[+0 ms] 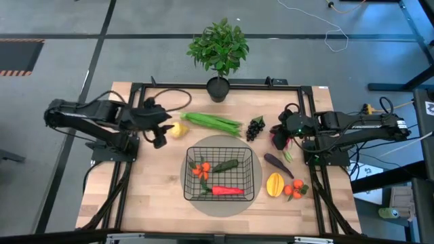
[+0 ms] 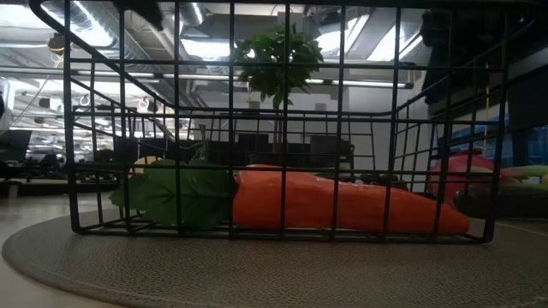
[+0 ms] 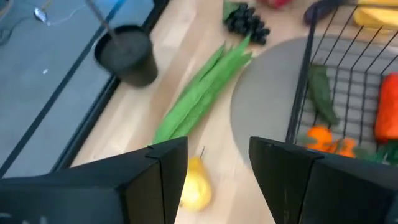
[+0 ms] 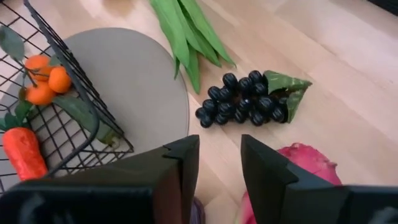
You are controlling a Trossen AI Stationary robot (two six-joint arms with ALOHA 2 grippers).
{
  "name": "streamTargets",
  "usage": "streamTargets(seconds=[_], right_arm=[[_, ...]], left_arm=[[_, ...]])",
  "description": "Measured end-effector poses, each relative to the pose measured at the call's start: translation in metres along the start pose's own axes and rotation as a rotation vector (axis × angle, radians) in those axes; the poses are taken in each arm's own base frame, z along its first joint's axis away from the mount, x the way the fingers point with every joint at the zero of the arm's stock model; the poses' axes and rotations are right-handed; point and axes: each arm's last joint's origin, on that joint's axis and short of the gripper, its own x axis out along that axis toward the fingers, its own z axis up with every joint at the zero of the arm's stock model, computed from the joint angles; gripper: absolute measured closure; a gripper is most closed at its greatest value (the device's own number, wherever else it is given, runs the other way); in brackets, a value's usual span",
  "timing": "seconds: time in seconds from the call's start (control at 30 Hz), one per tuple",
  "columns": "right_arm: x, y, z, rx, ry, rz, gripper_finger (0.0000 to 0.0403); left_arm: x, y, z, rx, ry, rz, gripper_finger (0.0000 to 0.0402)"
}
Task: Build produce basket
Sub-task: Put the dragon fruit into the black wire basket
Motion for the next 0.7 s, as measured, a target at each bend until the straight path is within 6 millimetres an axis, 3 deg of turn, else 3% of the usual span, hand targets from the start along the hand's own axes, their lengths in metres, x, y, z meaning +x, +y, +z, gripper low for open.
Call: streamTargets(seconds=[0.3, 0.43, 0.57, 0.7], right_arm=[[-0.001, 0.001, -0.008, 0.161, 0.054, -0.027, 0.0293], [-0.001, -0.004, -0.018, 0.261, 0.089, -0.155, 0.0293], [-0.002, -0.011, -0.030, 0.375, 0.205, -0.283, 0.0293], [-0.001, -0.009, -0.038, 0.411, 0.319, -0.307, 0.0293]], left_arm=[[-0.002, 0.014, -0.034, -0.016, -0.159, -0.013, 0.0241], [0.001, 0.016, -0.047, -0.015, -0.204, -0.023, 0.0241], [0.002, 0.017, -0.053, -0.036, -0.239, -0.031, 0.0241], [0.004, 0.016, -0.054, -0.086, -0.242, -0.037, 0.0241]])
